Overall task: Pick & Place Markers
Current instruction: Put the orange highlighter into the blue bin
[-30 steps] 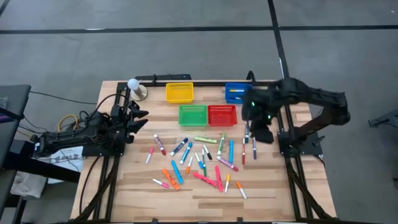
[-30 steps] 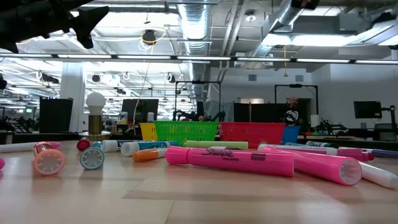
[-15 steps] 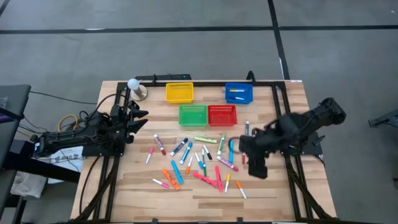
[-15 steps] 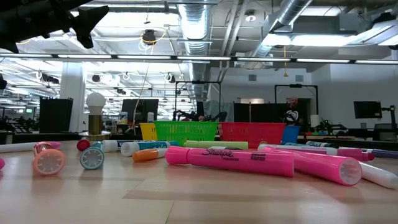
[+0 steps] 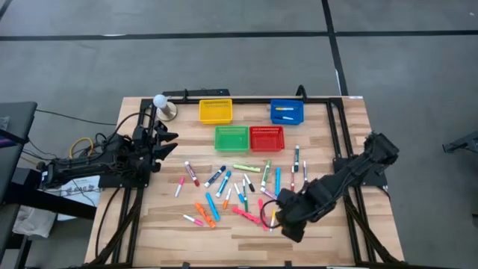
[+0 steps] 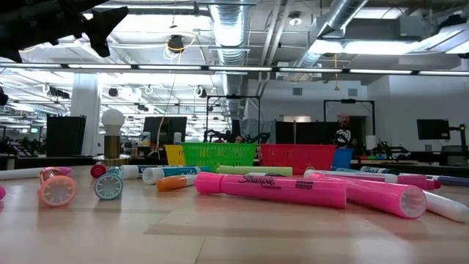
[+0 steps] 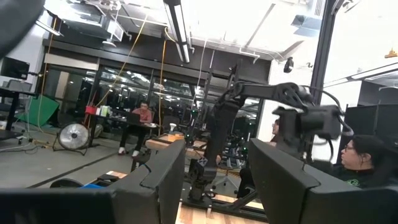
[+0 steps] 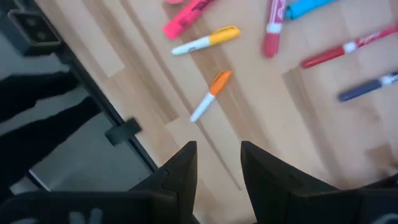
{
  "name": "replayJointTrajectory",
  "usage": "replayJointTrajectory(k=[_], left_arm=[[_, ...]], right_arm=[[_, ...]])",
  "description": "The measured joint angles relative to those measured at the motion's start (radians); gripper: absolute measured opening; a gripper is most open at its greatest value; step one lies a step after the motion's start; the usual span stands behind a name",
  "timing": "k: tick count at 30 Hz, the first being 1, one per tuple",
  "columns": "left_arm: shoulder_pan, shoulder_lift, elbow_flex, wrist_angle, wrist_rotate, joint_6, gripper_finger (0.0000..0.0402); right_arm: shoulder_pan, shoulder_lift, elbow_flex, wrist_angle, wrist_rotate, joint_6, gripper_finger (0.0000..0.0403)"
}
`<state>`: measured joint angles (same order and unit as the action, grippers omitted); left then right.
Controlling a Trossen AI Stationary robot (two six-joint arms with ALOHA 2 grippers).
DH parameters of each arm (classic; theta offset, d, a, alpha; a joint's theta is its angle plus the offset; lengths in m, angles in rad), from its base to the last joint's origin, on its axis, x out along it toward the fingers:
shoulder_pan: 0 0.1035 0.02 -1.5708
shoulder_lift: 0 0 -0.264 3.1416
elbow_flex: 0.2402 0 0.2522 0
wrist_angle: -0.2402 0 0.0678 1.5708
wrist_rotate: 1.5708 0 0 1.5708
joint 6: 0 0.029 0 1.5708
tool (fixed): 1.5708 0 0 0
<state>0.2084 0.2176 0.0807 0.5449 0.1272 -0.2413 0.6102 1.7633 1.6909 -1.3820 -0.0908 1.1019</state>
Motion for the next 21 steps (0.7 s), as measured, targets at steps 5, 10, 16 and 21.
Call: replayJointTrajectory(k=[5, 10, 16, 21], left_arm=[[0.0, 0.0, 0.0, 0.001, 0.0, -0.003, 0.0176], [0.0, 0.0, 0.0, 0.002, 0.0, -0.003, 0.0176], [0.0, 0.0, 0.0, 0.003, 0.0, -0.003, 0.0176], [0.0, 0.0, 0.0, 0.003, 0.0, -0.003, 0.0176]], right_arm=[[0.012, 0.075, 0.0, 0.099, -0.014, 0.102, 0.0113], [0.01, 0.141, 0.0, 0.157, -0.014, 0.176, 0.0113], [-0.004, 0.19, -0.001, 0.199, -0.014, 0.302, 0.0113], [-0.033, 0.207, -0.001, 0.251, 0.028, 0.376, 0.0113]])
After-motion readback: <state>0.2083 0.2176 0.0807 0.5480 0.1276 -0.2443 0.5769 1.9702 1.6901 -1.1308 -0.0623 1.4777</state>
